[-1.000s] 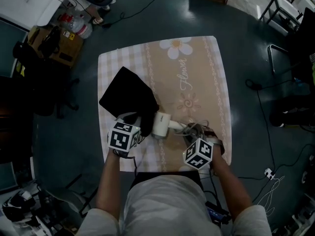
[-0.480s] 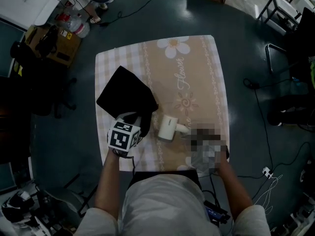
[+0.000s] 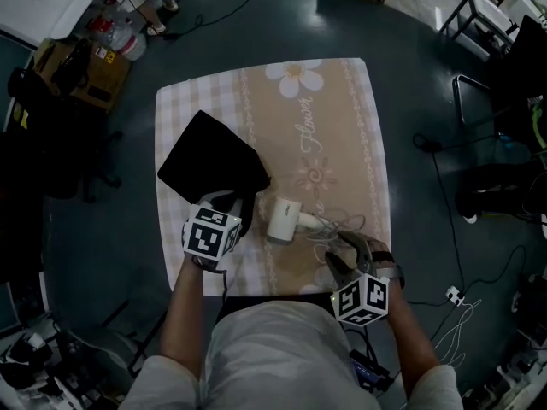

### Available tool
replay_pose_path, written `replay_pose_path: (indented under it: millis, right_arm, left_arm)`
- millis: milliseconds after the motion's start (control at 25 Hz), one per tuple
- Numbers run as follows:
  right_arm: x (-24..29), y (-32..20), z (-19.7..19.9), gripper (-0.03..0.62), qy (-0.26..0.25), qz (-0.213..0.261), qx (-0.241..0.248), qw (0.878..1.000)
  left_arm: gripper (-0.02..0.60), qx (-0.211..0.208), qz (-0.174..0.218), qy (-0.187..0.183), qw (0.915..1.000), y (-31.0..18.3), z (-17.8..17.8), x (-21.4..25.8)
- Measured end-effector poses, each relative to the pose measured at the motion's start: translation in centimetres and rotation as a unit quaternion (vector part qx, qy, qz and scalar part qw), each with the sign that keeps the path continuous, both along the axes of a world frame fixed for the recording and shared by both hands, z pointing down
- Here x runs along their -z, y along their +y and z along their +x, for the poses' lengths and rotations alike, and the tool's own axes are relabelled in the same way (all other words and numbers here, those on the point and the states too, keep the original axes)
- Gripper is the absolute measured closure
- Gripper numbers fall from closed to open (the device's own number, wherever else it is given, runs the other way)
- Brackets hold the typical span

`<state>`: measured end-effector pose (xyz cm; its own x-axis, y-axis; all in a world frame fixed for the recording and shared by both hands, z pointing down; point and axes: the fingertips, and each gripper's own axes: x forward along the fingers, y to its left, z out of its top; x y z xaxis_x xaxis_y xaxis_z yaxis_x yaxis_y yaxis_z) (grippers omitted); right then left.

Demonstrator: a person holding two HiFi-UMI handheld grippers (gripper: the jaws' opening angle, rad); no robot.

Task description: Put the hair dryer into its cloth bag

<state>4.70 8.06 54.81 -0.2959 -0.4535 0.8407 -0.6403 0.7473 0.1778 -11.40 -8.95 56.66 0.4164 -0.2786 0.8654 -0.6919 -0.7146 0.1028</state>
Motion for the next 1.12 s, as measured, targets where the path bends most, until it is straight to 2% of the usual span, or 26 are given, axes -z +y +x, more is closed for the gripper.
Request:
replay_pose_path:
  millis: [160,240,560,840,1000,1120]
  right_arm:
    - [-2.6,-1.3,-2.6,0.312,0.031,-0.069,0.07,0.995]
    - [-4.6,-2.2,-3.2,0.312,0.059,-0.09,0.09,0.99]
    - [-10.2,-3.3,-1.8,0.323,0.133,-0.121,0.104,0.978]
    - [-10.6,-3.6,-1.4,0.342,0.106,-0.12,0.106,0.981]
    - [-10.3,-3.6,-1.7,0.391,0.092,-0.118,0.105,0.983]
    - [-10.2,-3.5,-1.6,0.398,0.089,-0.117,0.097,0.984]
  left_arm:
    - [0.568,0.0,0.0,-0.002,1.0,0.2,-0.1,-0.2]
    - [0.568,0.003,-0.005,0.003,1.0,0.3,-0.1,-0.3]
    - [0.568,0.011,-0.007,0.018,0.9998,0.4,-0.8,-0.1]
    - [0.568,0.01,-0.016,0.029,0.9994,0.8,-1.4,-0.1]
    - [0.568,0.012,-0.034,0.034,0.9988,0.9,-1.7,-0.5]
    - [0.568,0.008,-0.041,0.035,0.9985,0.7,-1.6,-0.6]
